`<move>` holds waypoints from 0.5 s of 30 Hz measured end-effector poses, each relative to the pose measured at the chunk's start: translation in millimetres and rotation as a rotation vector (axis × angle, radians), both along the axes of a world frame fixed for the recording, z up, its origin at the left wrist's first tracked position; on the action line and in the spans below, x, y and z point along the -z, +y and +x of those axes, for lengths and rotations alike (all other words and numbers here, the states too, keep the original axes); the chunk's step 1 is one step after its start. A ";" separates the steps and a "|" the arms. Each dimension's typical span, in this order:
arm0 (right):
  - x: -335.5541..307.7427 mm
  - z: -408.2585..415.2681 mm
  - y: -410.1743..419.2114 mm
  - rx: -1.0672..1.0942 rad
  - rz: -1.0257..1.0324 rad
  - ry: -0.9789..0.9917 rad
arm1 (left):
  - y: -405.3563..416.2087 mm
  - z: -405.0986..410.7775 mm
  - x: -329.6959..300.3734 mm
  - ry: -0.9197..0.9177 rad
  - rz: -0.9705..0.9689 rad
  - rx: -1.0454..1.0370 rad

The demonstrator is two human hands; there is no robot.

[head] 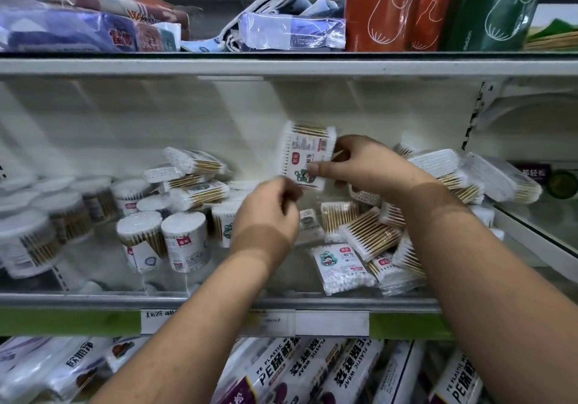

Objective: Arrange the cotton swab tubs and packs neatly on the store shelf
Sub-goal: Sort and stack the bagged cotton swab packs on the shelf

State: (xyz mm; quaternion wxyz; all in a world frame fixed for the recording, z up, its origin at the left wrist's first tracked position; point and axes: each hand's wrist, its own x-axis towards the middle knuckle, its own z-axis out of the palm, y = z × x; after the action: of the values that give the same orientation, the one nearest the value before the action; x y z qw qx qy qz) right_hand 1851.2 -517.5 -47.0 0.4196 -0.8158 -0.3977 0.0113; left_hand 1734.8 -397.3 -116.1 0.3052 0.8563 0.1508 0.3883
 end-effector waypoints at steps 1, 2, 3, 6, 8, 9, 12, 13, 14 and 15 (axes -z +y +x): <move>2.8 0.1 -0.7 -0.015 0.006 0.060 | 3.1 -2.1 -1.3 -0.081 -0.074 -0.023; 5.4 0.0 -1.5 -0.034 0.011 0.125 | 5.0 -4.1 -3.4 -0.172 -0.122 -0.048; 7.6 -0.3 -1.9 -0.061 0.020 0.197 | 7.1 -5.9 -5.1 -0.248 -0.152 -0.075; 12.2 -4.3 -1.9 -0.170 0.067 0.408 | 12.7 -14.2 -10.5 -0.325 -0.242 -0.075; 15.3 -8.1 -0.8 -0.242 0.072 0.490 | 22.2 -17.7 -15.2 -0.253 -0.246 -0.078; 17.1 -10.3 0.0 -0.285 0.059 0.519 | 26.8 -20.2 -17.7 -0.214 -0.243 -0.077; 20.8 -15.4 2.2 -0.382 0.000 0.528 | 39.5 -29.8 -26.5 -0.195 -0.301 -0.031; 20.9 -15.9 2.0 -0.372 0.004 0.512 | 42.8 -33.4 -28.7 -0.173 -0.321 -0.021; 21.4 -15.0 1.8 -0.341 0.032 0.498 | 46.3 -37.4 -29.2 -0.140 -0.330 -0.008; 21.0 -14.2 1.0 -0.302 0.068 0.483 | 49.4 -41.2 -29.2 -0.099 -0.317 -0.006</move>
State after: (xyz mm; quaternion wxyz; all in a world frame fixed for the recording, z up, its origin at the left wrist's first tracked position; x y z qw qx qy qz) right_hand 1837.0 -516.4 -68.0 0.5228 -0.7066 -0.4034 0.2545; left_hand 1693.6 -347.9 -86.9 0.4424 0.7767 0.1977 0.4024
